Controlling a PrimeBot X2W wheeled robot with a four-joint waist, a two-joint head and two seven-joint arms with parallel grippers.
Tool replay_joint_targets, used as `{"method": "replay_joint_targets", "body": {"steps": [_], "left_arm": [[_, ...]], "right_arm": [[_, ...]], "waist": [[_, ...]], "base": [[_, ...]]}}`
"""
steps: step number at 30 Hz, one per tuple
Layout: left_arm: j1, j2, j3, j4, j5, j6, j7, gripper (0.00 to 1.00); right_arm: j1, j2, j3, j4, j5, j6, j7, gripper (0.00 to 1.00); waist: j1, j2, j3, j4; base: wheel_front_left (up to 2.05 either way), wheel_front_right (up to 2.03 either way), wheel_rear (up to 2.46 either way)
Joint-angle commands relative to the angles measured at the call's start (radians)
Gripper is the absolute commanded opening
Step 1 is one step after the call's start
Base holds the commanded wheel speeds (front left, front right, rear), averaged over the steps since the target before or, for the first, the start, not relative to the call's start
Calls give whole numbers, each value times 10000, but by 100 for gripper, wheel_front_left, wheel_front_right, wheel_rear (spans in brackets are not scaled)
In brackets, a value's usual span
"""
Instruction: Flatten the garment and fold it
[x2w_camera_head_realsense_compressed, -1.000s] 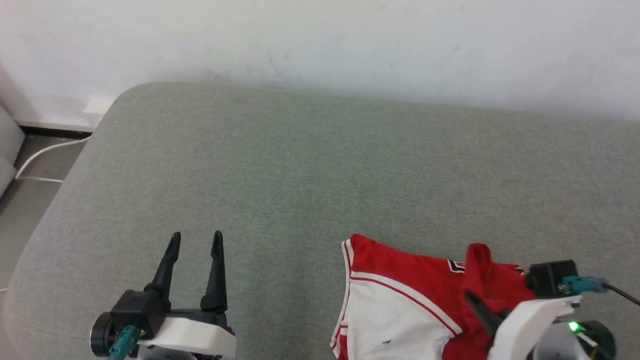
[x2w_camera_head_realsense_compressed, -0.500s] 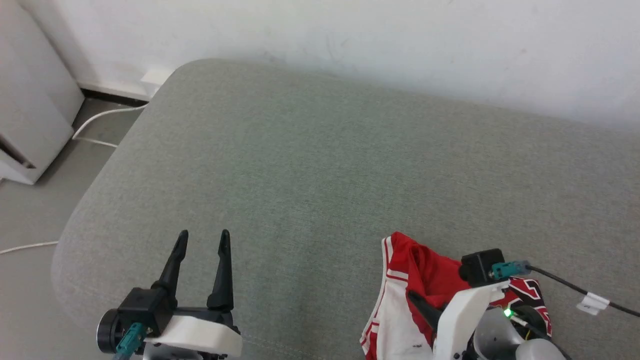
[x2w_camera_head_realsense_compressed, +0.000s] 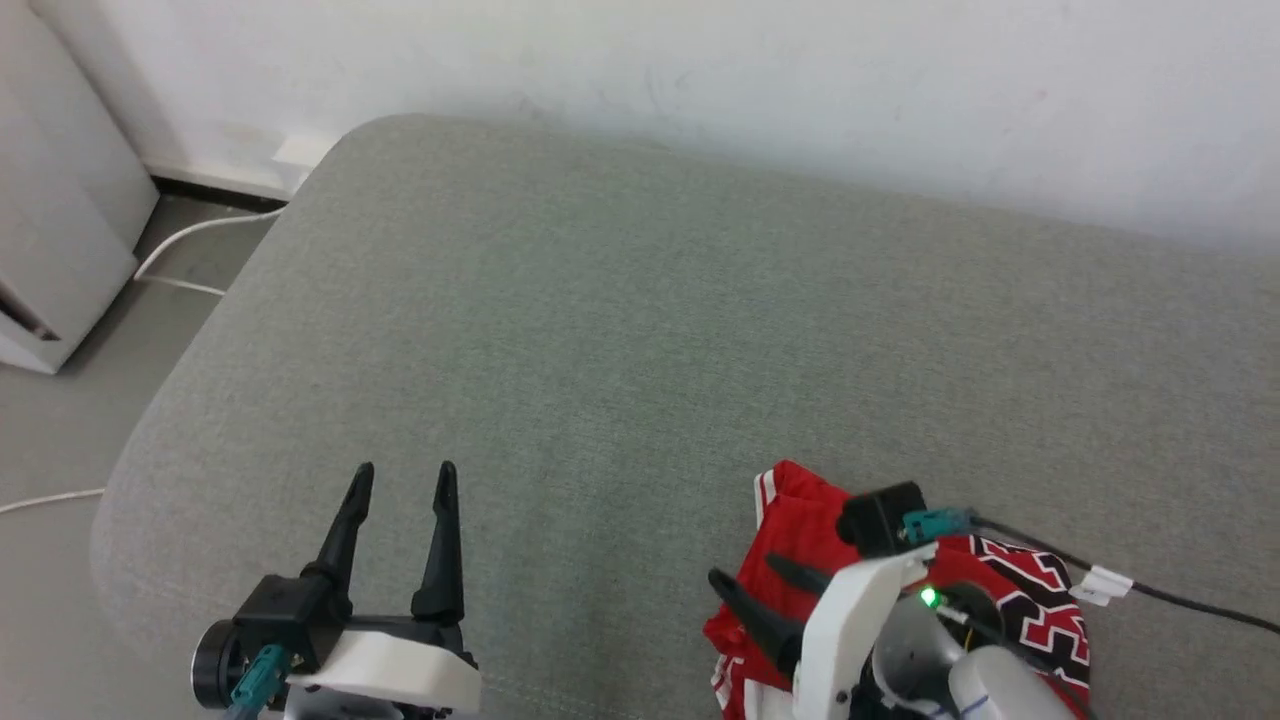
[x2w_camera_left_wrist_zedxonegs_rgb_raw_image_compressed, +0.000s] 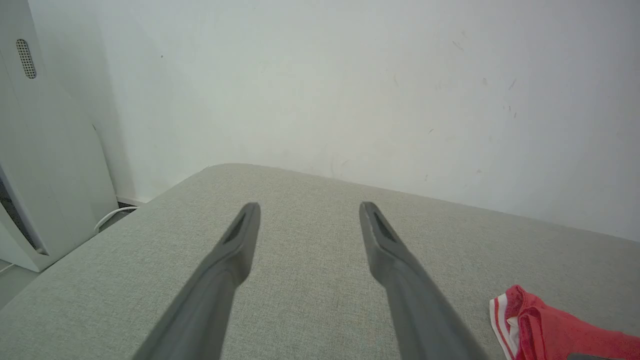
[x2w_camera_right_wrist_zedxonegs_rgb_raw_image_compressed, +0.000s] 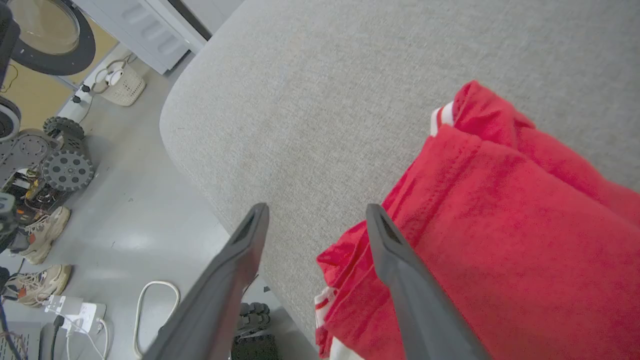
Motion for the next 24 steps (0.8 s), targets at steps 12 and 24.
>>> {"method": "replay_joint_targets", "body": {"steps": [12, 24], "left_arm": [[179, -24, 139, -100, 110, -36, -47, 100], [171, -24, 47, -296, 106, 63, -47, 100]], "right_arm": [[-1652, -2426, -1421, -743, -3208, -9, -2847, 100], [-287, -2456, -4375, -2392, -4655, -9, -4881, 100]], "waist": [[0, 0, -618, -1409], [0, 0, -415, -2445]], "base": [[0, 0, 0], [0, 0, 0]]}}
